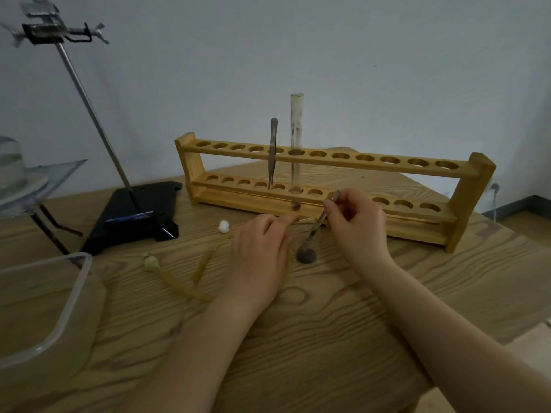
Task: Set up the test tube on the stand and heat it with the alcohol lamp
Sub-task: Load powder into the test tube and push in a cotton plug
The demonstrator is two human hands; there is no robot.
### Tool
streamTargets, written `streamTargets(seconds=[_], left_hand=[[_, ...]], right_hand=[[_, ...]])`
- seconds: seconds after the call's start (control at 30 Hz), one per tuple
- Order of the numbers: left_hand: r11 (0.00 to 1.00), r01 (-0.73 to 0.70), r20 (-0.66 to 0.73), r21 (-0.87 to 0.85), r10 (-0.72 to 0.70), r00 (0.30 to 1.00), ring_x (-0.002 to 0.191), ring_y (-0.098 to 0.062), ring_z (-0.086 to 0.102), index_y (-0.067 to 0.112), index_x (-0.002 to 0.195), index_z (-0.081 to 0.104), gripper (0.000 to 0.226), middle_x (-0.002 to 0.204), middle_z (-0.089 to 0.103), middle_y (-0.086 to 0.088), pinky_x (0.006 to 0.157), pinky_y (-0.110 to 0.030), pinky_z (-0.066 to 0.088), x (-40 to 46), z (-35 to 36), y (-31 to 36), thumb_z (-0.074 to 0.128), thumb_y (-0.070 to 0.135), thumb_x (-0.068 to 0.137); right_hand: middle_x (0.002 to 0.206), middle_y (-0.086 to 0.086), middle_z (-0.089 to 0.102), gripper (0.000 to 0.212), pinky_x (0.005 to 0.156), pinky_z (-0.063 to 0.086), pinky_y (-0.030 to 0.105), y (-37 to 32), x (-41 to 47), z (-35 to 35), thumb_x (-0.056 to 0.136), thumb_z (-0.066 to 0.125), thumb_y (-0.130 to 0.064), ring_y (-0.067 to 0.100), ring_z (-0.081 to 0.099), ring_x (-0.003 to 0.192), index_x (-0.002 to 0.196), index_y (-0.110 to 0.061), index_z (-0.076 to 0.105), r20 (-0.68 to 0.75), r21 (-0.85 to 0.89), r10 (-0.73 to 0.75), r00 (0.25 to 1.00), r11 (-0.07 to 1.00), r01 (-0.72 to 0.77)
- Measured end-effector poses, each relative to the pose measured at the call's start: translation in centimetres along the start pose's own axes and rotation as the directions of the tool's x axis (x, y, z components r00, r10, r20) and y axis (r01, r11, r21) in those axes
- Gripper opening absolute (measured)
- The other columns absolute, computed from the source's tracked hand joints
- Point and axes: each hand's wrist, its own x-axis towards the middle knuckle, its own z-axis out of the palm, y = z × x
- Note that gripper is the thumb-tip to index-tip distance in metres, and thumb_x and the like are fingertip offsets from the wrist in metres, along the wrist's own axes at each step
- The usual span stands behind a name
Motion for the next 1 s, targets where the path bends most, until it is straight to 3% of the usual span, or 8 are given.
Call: streamTargets(seconds=[0.23, 0.7, 0.87, 1.0], left_hand=[[0.999, 0.021, 0.142, 0.028, -0.024, 0.99, 0.109, -0.009, 0.039, 0.034, 0.132, 0.043, 0.037, 0.117, 0.051, 0.011, 0.088, -0.024, 0.021, 0.05, 0.02, -0.06, 0.039, 0.034, 0.095], [1.0, 0.012, 0.111, -0.001, -0.012, 0.994, 0.108, -0.008, 0.043, 0.035, 0.127, 0.049, 0.034, 0.108, 0.051, 0.017, 0.089, -0.024, 0.02, -0.05, -0.18, 0.07, 0.045, 0.034, 0.093], [1.0, 0.001, 0.109, -0.002, -0.001, 0.994, 0.105, -0.009, 0.041, 0.032, 0.134, 0.044, 0.043, 0.109, 0.049, 0.011, 0.088, -0.024, 0.019, -0.17, -0.1, 0.0, 0.039, 0.038, 0.093], [1.0, 0.001, 0.055, -0.009, -0.001, 0.999, 0.1, -0.009, 0.038, 0.026, 0.138, 0.039, 0.05, 0.109, 0.044, 0.005, 0.09, -0.027, 0.021, -0.27, 0.01, 0.01, 0.032, 0.042, 0.091]], right_hand=[[0.071, -0.006, 0.057, 0.004, 0.055, 0.038, 0.011, 0.12, -0.22, 0.26, 0.091, 0.06, -0.019, 0.002, 0.05, 0.062, 0.092, -0.017, 0.062, -0.005, 0.03, 0.047, 0.999, 0.998, -0.047], [0.068, -0.005, 0.054, 0.005, 0.054, 0.04, 0.012, -0.24, 0.01, 0.08, 0.09, 0.06, -0.018, 0.003, 0.046, 0.058, 0.088, -0.022, 0.062, -0.032, 0.103, 0.136, 0.99, 0.986, -0.132], [0.07, 0.001, 0.057, 0.004, 0.066, 0.051, 0.031, -0.32, 0.33, -0.2, 0.09, 0.06, -0.019, 0.014, 0.053, 0.066, 0.088, -0.02, 0.064, -0.076, 0.156, 0.229, 0.97, 0.964, -0.215], [0.07, 0.002, 0.059, 0.006, 0.064, 0.05, 0.029, -0.33, 0.43, -0.3, 0.09, 0.06, -0.02, 0.017, 0.055, 0.066, 0.09, -0.017, 0.065, -0.078, 0.177, 0.281, 0.957, 0.948, -0.264]])
